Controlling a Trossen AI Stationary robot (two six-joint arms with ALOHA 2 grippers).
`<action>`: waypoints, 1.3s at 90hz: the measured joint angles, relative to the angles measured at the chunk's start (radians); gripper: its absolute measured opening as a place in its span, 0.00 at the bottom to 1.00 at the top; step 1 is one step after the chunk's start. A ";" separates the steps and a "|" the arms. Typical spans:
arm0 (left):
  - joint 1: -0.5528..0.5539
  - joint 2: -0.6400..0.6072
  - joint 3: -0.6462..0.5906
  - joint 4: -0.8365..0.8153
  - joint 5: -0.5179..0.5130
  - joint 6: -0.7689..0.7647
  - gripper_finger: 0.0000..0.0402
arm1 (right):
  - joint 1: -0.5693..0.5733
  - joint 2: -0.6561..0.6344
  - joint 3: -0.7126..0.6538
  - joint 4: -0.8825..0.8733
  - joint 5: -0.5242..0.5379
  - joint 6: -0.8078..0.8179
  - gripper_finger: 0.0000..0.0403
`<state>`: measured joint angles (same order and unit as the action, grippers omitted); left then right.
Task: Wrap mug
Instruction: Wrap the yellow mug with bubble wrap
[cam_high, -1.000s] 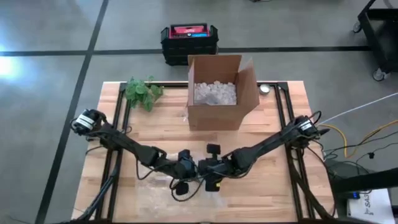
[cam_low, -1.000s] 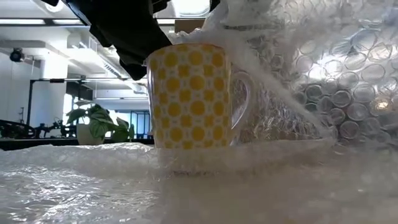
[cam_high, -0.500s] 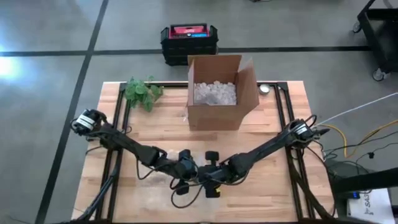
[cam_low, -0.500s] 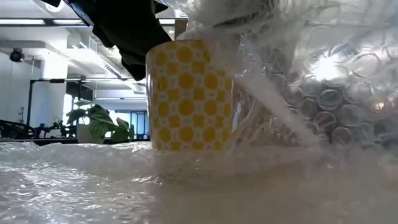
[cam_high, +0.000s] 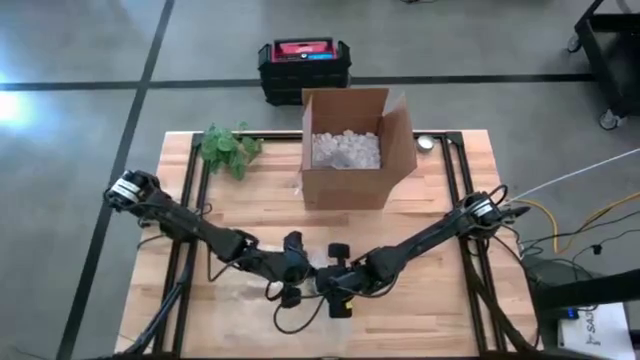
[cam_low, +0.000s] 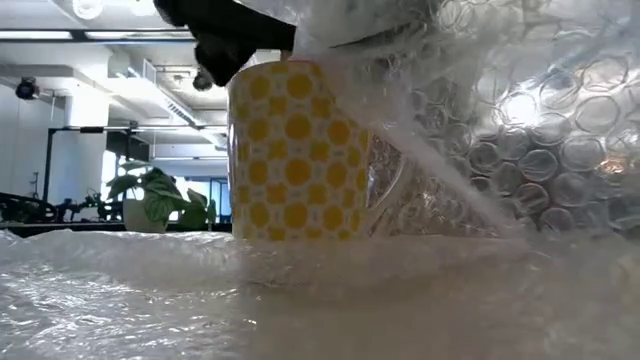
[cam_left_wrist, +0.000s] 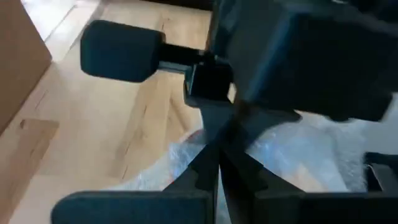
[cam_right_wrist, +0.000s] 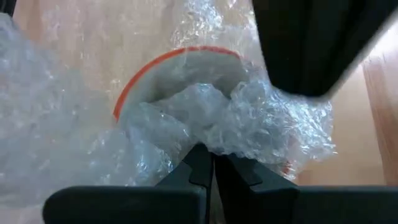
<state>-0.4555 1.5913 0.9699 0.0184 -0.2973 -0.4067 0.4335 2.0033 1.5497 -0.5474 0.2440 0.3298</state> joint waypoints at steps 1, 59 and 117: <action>0.001 0.009 0.000 0.000 0.006 -0.001 0.00 | 0.000 0.000 0.000 0.000 0.000 0.000 0.01; 0.002 0.143 0.005 0.017 0.079 -0.024 0.00 | -0.004 -0.141 -0.003 0.025 -0.017 0.003 0.01; 0.001 0.143 0.003 0.018 0.079 -0.029 0.00 | 0.028 -0.190 0.003 0.021 -0.278 0.030 0.01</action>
<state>-0.4545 1.7340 0.9726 0.0364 -0.2180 -0.4355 0.4618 1.8137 1.5524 -0.5262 -0.0336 0.3595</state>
